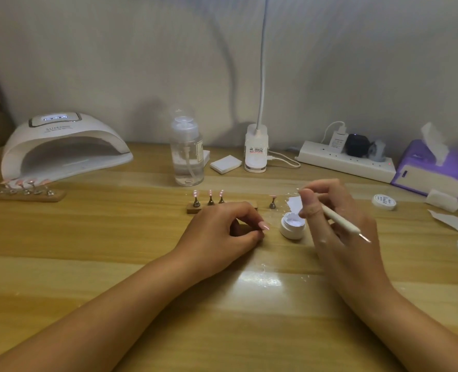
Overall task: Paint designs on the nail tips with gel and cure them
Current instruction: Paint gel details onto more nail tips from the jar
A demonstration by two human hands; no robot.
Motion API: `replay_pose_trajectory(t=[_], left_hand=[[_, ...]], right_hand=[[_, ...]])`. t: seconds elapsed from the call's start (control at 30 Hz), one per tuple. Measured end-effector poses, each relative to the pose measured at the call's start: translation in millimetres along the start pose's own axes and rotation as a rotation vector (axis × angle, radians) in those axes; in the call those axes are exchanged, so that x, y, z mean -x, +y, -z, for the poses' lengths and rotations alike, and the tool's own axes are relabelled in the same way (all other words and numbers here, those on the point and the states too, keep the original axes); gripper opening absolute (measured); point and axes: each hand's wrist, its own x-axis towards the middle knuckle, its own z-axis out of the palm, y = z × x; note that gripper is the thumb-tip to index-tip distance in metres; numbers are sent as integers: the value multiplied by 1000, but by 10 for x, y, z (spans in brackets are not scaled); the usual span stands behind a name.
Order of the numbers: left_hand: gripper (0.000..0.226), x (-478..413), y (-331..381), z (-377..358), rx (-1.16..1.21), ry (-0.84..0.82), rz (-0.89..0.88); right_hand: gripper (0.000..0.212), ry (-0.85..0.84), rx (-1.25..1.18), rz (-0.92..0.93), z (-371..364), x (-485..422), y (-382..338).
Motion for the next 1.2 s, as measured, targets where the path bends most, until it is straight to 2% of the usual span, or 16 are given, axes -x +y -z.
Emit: replay_pose_trajectory(t=[0.33,0.57,0.77,0.87,1.0,1.2], left_hand=[[10,3,16,-1,-72,0,10],[11,0,-8,-21,8,-3,-20],[14,-10,-45,-40,24,0,-39],[14,-15,-56,-40,18,3,-42],[16,-13,-48,-32,30,-11,-44],[13,-8,-31,-23,8,-18,-28]], right_hand=[[25,9,-56,-64,30,-6,34],[11,-45,2,32,22,-7,8],[16,-55,22,14,22,10,-19],[4,-75,27,-47,19,4,1],[18,-27,-29,-156,22,-7,-25],[26,13,-119,-317,43,-44,-23]])
